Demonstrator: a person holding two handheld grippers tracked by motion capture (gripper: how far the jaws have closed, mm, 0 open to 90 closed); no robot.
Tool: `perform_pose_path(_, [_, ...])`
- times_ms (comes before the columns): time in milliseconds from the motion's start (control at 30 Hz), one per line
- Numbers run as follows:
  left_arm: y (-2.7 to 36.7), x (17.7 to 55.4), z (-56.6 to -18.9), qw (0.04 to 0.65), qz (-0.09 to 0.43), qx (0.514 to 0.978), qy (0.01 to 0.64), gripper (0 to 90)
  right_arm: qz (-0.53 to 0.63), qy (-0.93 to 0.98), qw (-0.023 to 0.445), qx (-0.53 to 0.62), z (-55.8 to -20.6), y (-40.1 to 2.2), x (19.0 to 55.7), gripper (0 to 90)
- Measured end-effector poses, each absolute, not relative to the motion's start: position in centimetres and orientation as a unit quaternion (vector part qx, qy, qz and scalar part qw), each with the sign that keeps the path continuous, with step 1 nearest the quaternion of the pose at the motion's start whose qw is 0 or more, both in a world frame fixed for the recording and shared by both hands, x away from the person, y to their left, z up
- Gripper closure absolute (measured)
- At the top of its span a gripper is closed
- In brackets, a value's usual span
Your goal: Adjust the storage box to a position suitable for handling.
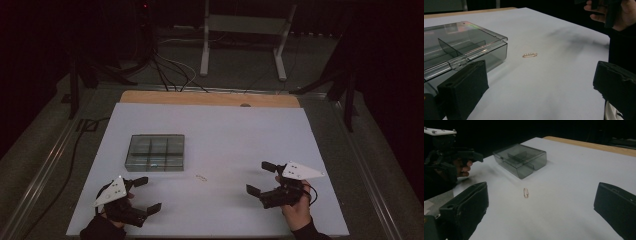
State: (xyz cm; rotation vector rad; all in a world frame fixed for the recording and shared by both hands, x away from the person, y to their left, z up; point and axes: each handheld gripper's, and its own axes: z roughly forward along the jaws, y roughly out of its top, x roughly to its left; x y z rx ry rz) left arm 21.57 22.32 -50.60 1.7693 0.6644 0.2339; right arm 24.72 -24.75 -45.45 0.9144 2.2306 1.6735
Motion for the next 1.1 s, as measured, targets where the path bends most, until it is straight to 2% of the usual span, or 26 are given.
perform_pose_path(1100, [22.4, 21.5, -50.6, 0.581, 0.100, 0.755, 0.287, 0.7, 0.561, 0.777, 0.067, 0.276, -45.1, -18.3, 28.3, 0.0])
